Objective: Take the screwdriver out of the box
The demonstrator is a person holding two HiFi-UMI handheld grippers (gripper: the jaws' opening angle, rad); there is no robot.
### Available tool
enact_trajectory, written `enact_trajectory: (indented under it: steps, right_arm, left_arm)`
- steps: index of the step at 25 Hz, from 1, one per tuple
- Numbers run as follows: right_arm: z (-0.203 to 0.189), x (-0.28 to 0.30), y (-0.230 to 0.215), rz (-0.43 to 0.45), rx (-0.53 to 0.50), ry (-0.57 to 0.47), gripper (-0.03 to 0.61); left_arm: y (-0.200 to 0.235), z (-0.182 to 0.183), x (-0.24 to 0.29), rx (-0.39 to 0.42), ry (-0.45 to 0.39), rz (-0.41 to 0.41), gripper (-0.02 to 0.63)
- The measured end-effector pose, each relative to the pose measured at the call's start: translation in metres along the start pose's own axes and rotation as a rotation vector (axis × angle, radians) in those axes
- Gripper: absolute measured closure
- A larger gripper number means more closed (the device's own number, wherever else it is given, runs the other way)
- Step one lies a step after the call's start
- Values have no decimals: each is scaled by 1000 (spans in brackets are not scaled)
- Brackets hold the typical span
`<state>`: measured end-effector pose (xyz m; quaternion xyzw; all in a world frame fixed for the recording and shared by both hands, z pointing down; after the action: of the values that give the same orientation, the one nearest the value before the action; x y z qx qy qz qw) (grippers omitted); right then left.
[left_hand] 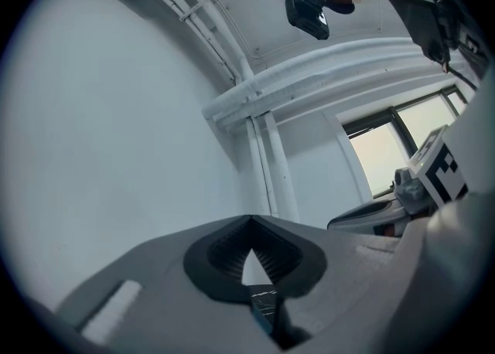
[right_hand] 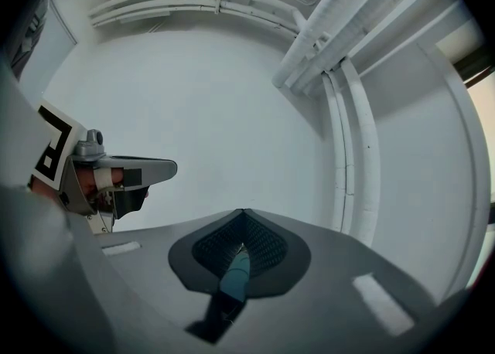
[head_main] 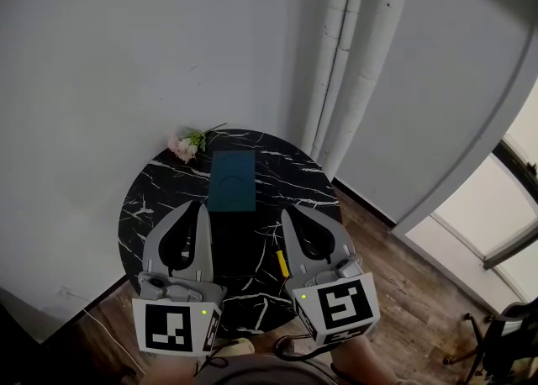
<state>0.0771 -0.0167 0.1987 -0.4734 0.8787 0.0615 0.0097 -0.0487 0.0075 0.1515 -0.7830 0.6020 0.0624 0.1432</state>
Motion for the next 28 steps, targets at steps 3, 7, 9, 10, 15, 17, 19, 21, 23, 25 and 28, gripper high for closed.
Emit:
enact_trajectory:
  steps: [3,7,9,10,15,17,19,21,23,25,28]
  right_arm:
    - [0,0,0,3,-4,-1,554]
    - [0,1,0,7,-11,-2,554]
    - [-1,1,0,6,-15,-2,554]
    - [-1,1,1,6,-16,-2,554]
    - [0,0,1,4,-17,-6,554]
    - [-1,0,1,1,-12,-3,554]
    - [-1,0,1,0,-9,-2,554]
    - [-1,0,2,2,-10,-4,554]
    - [0,0,2,4,-14,-8,554]
    - [1,0,3,3,-13,-5,554]
    - [1,0,3,3,-15,-5,554]
  left_arm:
    - [0,0,0,-2,-1,0,614]
    - [-1,-2,1,-4,2,-4,614]
    - [-1,-2,1,-4,1,-4,614]
    - [-1,-2,0,-4,0,-3,614]
    - [-1,-1,0,-3,-3,-7,614]
    - [-1,-1,0,-3,-4,-9,614]
    - [-1,-1,0,-3,-2,-10,614]
    - [-2,-1,-1,-2,0,-11,614]
    - [-2,-1,-2,-1,-1,-11,614]
    - [-2,1,-1,1,-6,-12,614]
    - [-1,1,-2,2,-6,-13,614]
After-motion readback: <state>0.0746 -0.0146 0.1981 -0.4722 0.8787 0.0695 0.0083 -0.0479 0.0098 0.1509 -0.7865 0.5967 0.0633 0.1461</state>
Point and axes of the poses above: the fingertips, and each gripper's own axes: x forward along the fingers, y to its left, z out of its top, the point moved 1 cm from there along -x, backward along the fingers, and after that the axes turned 8 degrees about -y, right-handed, at the moved point
